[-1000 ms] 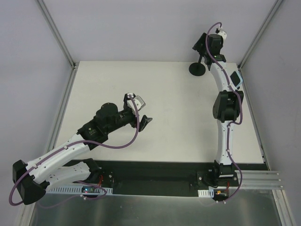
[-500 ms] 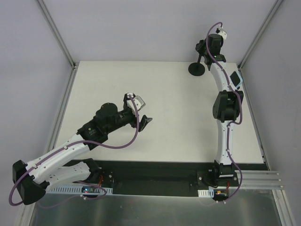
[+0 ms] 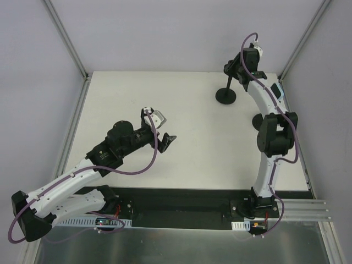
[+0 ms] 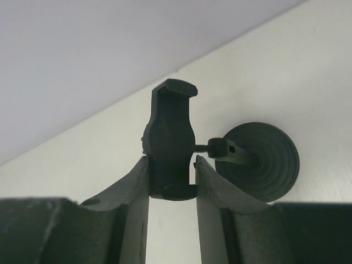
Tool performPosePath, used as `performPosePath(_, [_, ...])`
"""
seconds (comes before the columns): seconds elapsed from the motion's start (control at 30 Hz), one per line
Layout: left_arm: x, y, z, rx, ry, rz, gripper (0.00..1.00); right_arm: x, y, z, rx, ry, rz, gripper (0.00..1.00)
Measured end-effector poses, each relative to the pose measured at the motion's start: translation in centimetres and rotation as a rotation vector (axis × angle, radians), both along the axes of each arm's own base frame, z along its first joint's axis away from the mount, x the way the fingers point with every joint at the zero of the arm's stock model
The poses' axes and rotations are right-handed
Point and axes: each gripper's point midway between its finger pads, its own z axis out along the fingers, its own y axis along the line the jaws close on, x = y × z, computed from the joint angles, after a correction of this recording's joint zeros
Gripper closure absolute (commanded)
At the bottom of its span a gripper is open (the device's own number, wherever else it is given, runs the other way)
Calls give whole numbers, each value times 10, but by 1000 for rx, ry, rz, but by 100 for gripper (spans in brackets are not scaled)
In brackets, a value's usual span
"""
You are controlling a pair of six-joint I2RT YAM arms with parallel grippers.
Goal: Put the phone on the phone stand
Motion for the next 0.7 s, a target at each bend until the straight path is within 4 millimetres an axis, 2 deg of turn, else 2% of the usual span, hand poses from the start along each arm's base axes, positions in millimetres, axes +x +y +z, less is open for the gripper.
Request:
performPosePath(0.07, [0, 3, 2, -6, 4, 15, 13, -33, 15, 4, 4, 24, 26, 99])
performPosePath(0.27, [-1, 13, 11, -38, 1, 62, 13, -155, 72, 12, 0, 47, 148, 99])
performPosePath(0.4, [-2, 16, 12, -37, 1, 88, 13, -216, 94, 16, 14, 3, 237, 99])
performPosePath(0.47, [-5, 13, 11, -33, 3, 81, 13, -238, 97, 15, 11, -8, 264, 99])
performPosePath(0.6, [-5, 14, 9, -26, 5, 92, 13, -269, 105, 5, -41, -23, 278, 99])
performPosePath(0.7, [-4, 16, 9, -24, 5, 104, 14, -292, 125, -4, -102, -42, 305, 99])
